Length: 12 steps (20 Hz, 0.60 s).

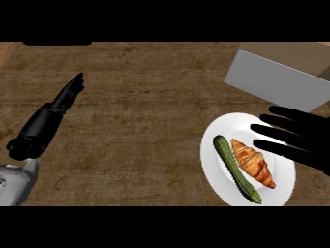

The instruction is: Pick the croissant from the plate and place it in the cardboard box

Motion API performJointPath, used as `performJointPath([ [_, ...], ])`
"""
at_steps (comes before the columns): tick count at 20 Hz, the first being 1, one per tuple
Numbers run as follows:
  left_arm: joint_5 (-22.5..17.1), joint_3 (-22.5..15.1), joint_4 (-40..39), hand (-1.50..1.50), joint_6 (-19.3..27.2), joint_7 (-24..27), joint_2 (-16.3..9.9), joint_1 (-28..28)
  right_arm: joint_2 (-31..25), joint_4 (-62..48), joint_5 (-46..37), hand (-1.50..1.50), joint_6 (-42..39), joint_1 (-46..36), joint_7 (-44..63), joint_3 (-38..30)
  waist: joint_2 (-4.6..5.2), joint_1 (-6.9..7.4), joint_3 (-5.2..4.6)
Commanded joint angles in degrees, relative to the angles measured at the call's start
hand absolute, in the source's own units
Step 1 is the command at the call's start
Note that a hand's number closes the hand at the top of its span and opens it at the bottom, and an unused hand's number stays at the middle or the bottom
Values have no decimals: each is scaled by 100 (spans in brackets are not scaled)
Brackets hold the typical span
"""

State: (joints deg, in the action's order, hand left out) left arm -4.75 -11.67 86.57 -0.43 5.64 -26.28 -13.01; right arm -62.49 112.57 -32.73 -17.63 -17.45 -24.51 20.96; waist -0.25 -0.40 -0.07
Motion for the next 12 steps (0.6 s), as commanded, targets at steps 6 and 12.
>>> performJointPath([
  [6, 32, 174, -20, 0, -95, -63, 17, -86, 97, 1777, -2012, -150, -1079, 317, 1992, 1365, -8, -22, -1],
  [12, 16, 294, 286, 0, -202, -350, 8, -63, 871, 2024, -3070, -150, -1956, 752, 3224, 2407, 0, 23, 4],
])
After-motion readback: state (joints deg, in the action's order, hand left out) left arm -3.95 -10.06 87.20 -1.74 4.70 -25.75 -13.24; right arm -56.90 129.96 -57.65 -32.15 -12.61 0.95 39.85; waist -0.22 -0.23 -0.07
